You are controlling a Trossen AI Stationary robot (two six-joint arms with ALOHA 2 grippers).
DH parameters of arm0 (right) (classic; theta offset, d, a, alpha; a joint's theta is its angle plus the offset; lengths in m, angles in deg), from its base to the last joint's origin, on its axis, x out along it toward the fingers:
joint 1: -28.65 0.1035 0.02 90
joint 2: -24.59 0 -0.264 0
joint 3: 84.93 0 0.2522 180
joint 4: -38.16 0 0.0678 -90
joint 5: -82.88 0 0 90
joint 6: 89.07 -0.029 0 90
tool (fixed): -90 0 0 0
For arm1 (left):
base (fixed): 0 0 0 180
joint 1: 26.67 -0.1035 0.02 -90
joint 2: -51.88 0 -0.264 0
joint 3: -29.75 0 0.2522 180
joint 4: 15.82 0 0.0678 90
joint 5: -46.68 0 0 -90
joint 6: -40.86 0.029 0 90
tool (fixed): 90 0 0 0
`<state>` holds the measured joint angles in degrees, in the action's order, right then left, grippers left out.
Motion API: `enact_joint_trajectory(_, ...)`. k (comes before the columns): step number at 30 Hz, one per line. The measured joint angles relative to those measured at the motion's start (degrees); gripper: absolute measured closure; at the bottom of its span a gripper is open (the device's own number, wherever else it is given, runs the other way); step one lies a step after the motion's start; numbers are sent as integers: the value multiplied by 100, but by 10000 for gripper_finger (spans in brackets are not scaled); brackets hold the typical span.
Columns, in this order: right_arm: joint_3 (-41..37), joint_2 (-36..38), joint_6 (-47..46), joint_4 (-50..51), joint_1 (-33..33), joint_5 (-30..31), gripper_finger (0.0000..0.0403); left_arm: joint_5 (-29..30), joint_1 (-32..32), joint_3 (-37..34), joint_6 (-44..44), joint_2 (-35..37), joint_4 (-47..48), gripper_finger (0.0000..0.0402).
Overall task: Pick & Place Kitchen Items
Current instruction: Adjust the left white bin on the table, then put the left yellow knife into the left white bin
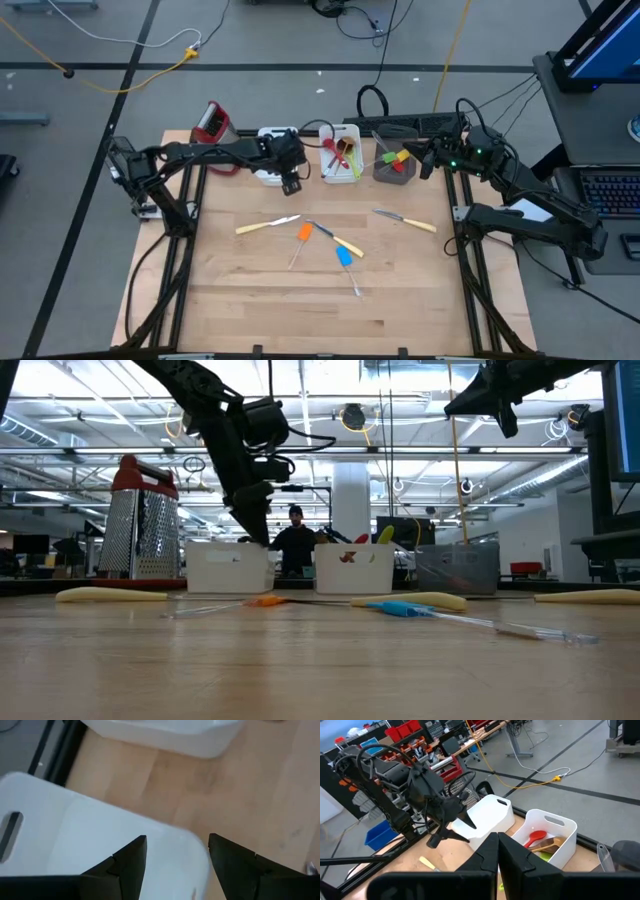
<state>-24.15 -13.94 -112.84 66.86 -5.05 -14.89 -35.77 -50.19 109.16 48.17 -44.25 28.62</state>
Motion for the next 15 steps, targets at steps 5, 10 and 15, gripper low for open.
enact_joint_trajectory(5, 0, 1, -2, 13, 1, 0, 403, 2, 195, 194, -16, 242, 658, 183)
enact_joint_trajectory(10, 0, 1, 31, 13, 1, -2, 403, 103, 450, 530, -345, 770, 626, 183)
enact_joint_trajectory(15, 0, 1, 72, 145, -1, -2, 403, -54, 831, 637, -1129, 1367, 709, 183)
